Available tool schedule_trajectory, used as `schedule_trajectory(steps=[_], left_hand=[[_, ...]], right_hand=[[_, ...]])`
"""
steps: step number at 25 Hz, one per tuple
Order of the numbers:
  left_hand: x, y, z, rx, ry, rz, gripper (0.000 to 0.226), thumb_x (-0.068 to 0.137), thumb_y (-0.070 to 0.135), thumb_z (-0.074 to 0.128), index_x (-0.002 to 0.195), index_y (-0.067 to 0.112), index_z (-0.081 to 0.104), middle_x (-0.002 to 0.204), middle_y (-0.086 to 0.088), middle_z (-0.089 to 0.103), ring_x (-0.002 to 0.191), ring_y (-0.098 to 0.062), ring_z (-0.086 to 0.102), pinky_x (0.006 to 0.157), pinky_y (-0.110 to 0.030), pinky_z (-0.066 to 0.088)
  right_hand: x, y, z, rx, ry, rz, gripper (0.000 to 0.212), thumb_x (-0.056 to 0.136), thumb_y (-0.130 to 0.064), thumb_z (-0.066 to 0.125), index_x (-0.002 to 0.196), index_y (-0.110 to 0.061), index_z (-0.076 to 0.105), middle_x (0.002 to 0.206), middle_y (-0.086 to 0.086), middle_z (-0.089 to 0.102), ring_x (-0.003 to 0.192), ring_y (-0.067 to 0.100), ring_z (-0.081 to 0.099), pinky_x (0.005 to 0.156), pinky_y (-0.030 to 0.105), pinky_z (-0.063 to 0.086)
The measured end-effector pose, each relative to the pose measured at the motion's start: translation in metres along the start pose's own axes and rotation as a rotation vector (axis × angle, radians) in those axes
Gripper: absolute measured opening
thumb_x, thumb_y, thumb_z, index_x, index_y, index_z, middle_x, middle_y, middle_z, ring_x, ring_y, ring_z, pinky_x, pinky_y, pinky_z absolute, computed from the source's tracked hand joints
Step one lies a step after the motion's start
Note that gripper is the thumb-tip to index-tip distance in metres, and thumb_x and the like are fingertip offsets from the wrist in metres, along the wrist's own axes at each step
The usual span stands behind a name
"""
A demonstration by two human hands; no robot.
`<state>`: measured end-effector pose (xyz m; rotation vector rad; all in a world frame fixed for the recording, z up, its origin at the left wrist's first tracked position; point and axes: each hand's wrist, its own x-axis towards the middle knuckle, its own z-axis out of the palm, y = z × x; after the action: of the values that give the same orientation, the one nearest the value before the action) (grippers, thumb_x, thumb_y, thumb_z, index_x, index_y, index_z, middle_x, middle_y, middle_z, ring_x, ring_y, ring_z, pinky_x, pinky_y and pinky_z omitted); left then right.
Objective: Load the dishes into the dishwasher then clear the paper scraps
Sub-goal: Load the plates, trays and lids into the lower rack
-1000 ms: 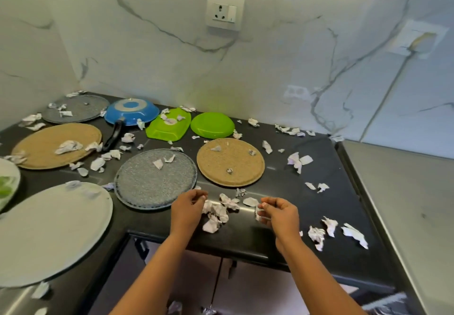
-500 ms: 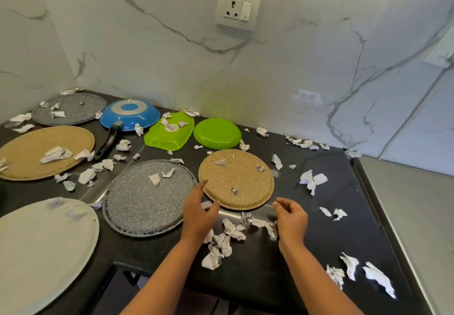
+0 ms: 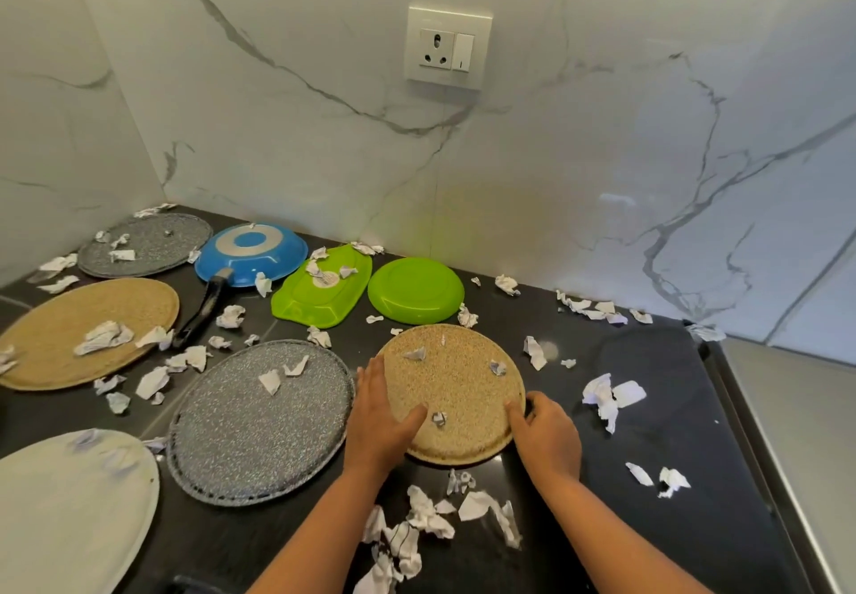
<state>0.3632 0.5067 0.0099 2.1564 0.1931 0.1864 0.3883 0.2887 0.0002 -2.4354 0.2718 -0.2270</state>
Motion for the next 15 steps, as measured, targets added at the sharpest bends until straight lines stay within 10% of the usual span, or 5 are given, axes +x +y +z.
schedule_trajectory(steps=[6,15], left_hand=[[0.014,-0.002,-0.011,-0.805,0.102,-0.252,0.079,0.077,0.019,0.067,0.145,0.01,0.027,0.151,-0.008,0.03,0.137,-0.017,0.03,0.105,-0.029,0.03],[0.012,-0.005,-0.011,-0.791,0.072,-0.24,0.055,0.088,-0.018,0.043,0.14,-0.001,0.035,0.133,-0.014,0.051,0.115,-0.019,0.051,0.1,-0.032,0.041]], right_hand=[[0.006,0.003,-0.002,0.129,-0.031,-0.003,0.026,0.08,-0.046,0.066,0.084,-0.022,0.056,0.07,-0.003,0.058,0.07,0.014,0.055,0.058,0.03,0.041],[0.003,0.01,-0.007,0.462,0.005,-0.051,0.033,0.081,-0.018,0.071,0.102,-0.016,0.045,0.087,0.003,0.062,0.075,0.021,0.062,0.067,0.038,0.052]])
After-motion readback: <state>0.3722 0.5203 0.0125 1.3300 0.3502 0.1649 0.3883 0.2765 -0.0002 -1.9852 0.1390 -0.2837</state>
